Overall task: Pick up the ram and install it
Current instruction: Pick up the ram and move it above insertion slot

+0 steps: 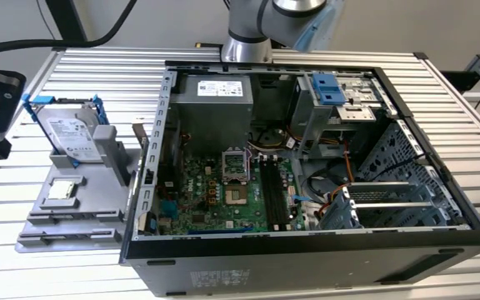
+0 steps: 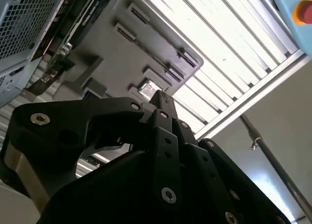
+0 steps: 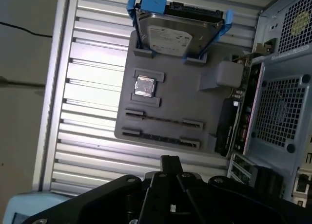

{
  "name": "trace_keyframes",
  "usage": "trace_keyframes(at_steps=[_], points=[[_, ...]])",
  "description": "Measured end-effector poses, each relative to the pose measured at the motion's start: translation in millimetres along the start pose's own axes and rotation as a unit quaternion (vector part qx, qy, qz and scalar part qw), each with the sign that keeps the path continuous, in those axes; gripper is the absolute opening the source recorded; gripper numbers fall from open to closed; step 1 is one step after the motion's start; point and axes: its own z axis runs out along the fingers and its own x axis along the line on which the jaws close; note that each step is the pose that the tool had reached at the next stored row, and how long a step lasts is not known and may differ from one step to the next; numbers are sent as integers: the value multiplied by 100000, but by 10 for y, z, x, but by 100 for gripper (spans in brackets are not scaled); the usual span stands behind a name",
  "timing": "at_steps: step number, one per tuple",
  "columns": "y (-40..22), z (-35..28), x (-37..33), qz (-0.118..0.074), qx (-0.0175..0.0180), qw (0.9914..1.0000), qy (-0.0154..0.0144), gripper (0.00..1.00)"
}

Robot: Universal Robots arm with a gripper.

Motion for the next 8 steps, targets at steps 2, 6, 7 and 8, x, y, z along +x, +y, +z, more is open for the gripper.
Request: trace_keyframes(at_steps=[2, 6, 7, 8], points=[[0, 0, 0, -1802, 31, 99984, 79, 0], [0, 0, 0, -5282, 134, 99860, 250, 0], [0, 0, 1, -6107, 163, 99813, 287, 0], [-1, 0, 0, -6958, 195, 99757, 330, 0]])
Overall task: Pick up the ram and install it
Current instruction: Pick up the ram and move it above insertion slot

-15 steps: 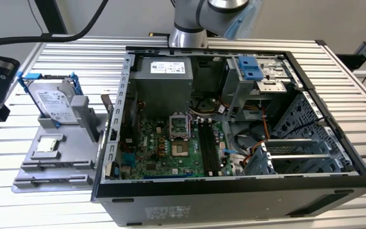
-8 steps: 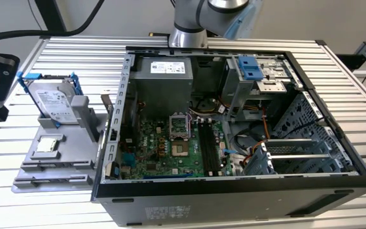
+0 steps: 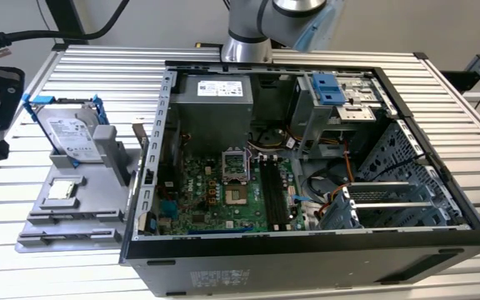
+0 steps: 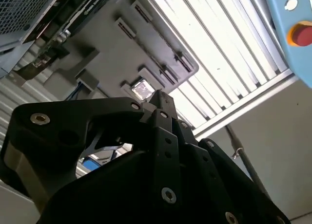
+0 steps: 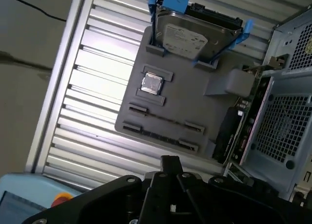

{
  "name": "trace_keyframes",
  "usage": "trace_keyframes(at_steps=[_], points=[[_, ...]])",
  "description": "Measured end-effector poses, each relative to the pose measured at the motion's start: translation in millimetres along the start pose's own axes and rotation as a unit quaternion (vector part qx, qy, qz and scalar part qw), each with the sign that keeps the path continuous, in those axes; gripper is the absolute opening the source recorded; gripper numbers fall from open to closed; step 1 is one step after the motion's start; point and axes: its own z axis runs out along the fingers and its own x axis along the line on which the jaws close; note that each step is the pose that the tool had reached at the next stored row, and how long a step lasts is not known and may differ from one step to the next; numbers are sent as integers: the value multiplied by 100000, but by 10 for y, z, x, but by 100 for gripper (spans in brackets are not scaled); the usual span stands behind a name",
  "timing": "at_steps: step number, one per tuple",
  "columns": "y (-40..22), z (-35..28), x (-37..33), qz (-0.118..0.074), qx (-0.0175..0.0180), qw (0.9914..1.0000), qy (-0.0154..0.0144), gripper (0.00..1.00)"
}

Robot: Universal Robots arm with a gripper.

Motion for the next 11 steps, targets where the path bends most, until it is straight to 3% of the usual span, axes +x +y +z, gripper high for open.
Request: trace_keyframes(at_steps=[5, 8, 11], points=[[1, 0, 1, -4280, 183, 99908, 219, 0], [2, 0, 3, -6714, 359, 99773, 374, 0], [2, 0, 4, -9126, 586, 99580, 547, 0]])
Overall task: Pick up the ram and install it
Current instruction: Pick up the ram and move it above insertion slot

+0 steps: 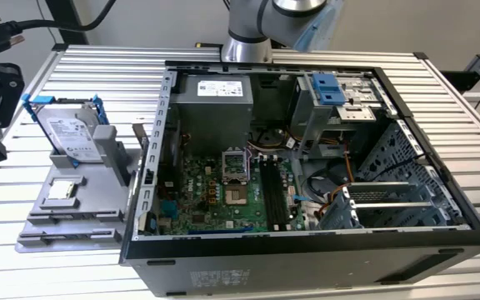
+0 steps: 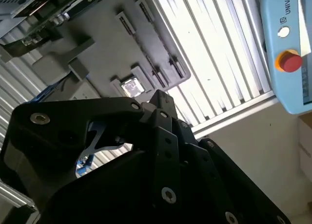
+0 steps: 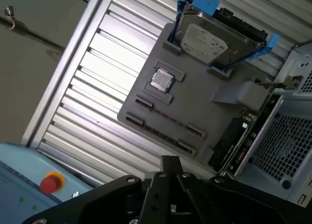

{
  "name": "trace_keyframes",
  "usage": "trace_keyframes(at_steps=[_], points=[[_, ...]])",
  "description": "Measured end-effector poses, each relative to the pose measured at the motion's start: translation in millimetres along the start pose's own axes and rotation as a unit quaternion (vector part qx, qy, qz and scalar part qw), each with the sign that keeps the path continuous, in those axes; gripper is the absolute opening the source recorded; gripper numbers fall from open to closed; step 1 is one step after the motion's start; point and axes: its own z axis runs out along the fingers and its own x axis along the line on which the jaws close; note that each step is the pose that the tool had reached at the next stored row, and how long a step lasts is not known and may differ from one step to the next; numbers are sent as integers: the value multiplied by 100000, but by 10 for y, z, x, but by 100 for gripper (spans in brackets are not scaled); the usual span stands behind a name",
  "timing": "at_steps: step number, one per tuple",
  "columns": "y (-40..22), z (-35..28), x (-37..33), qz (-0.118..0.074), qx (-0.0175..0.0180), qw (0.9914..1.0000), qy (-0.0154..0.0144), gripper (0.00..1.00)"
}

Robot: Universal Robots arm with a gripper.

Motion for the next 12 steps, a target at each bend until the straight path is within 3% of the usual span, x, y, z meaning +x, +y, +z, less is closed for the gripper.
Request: trace_keyframes(at_steps=[6, 12], points=[[2, 0, 4, -4588, 519, 99893, 396, 0], [4, 0, 8, -8805, 1138, 99602, 836, 0]])
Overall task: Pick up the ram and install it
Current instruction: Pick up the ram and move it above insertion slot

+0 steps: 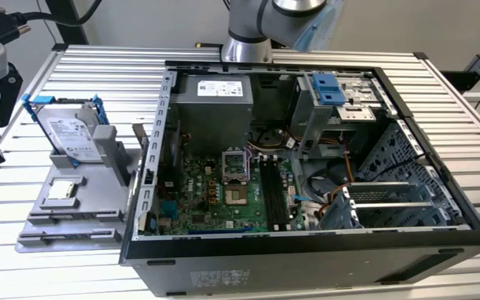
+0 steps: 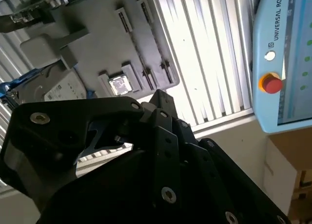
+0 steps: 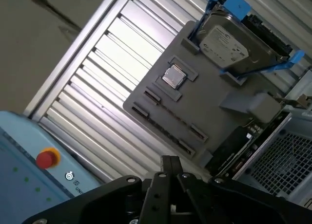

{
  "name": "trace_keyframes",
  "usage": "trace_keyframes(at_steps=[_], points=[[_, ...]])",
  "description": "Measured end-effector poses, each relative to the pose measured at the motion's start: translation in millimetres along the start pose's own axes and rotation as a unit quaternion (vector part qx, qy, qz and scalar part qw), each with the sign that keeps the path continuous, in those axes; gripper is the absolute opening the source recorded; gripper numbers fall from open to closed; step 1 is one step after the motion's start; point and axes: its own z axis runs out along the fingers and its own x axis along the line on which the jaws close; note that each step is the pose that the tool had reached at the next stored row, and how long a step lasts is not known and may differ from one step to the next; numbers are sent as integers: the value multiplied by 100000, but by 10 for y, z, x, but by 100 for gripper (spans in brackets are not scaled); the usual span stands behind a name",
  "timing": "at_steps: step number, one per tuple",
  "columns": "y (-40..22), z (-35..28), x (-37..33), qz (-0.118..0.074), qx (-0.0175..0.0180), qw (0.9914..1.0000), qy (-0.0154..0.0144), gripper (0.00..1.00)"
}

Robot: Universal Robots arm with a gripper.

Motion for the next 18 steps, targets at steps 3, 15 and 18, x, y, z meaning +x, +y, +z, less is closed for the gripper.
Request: trace_keyframes(at_steps=[3, 15, 18], points=[[4, -1, 2, -1983, 394, 99979, 297, 0], [8, 0, 9, -9682, 1729, 99507, 1284, 0], [9, -1, 10, -11462, 2012, 99309, 1485, 0]])
